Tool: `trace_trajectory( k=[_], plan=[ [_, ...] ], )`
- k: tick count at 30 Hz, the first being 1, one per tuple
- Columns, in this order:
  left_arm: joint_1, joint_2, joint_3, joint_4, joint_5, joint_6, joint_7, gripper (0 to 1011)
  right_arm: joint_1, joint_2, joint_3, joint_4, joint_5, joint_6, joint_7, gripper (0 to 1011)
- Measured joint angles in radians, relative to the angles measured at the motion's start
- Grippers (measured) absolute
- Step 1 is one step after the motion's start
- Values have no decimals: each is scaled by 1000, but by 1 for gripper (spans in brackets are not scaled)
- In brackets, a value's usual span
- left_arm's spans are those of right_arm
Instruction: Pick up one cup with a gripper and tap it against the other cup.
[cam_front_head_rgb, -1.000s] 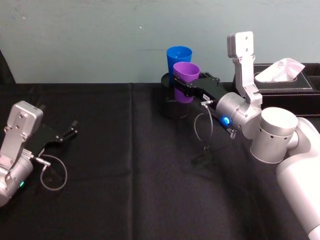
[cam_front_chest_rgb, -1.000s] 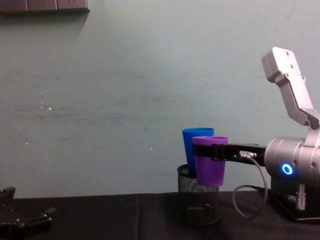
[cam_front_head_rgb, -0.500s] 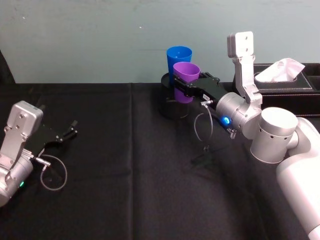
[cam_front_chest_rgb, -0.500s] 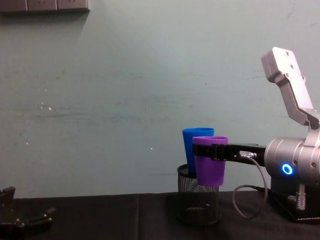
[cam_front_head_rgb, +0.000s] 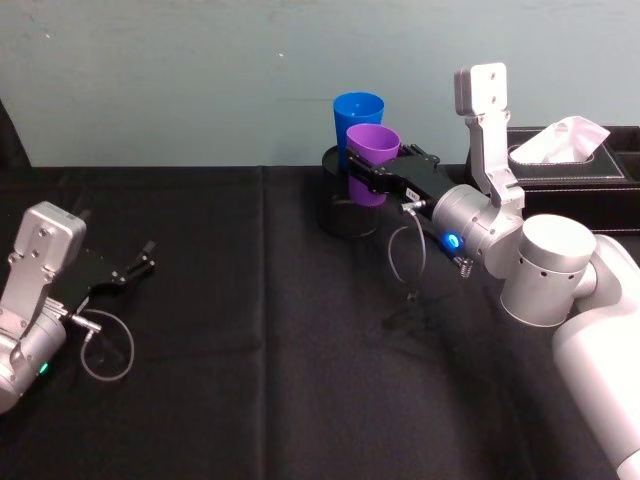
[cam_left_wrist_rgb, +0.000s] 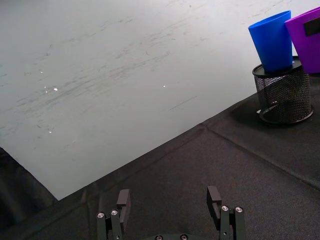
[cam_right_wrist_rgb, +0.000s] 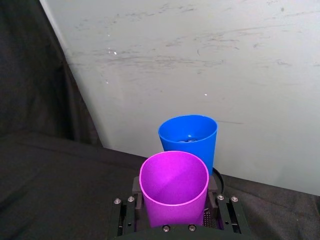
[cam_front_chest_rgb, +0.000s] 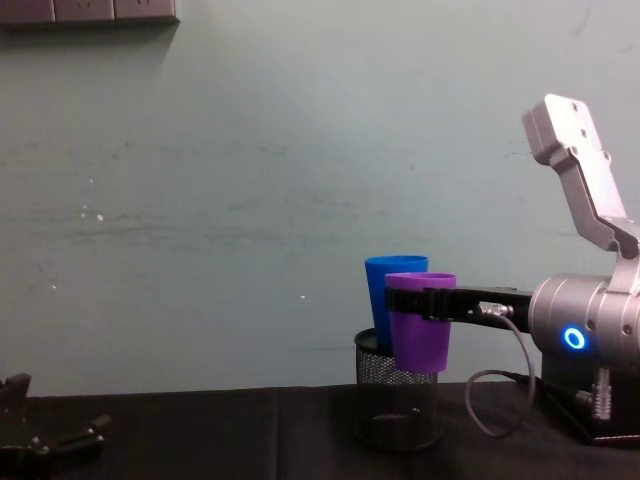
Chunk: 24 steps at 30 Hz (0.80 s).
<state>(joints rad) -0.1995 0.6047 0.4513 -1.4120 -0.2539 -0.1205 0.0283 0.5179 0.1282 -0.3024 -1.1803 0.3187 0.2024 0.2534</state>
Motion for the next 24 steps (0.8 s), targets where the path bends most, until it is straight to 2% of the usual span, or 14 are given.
trace_trajectory(
  k=[24],
  plan=[
    [0, 0, 0, 0, 0, 0, 0, 1000, 0, 0, 0, 0, 0, 0, 0, 726]
  ],
)
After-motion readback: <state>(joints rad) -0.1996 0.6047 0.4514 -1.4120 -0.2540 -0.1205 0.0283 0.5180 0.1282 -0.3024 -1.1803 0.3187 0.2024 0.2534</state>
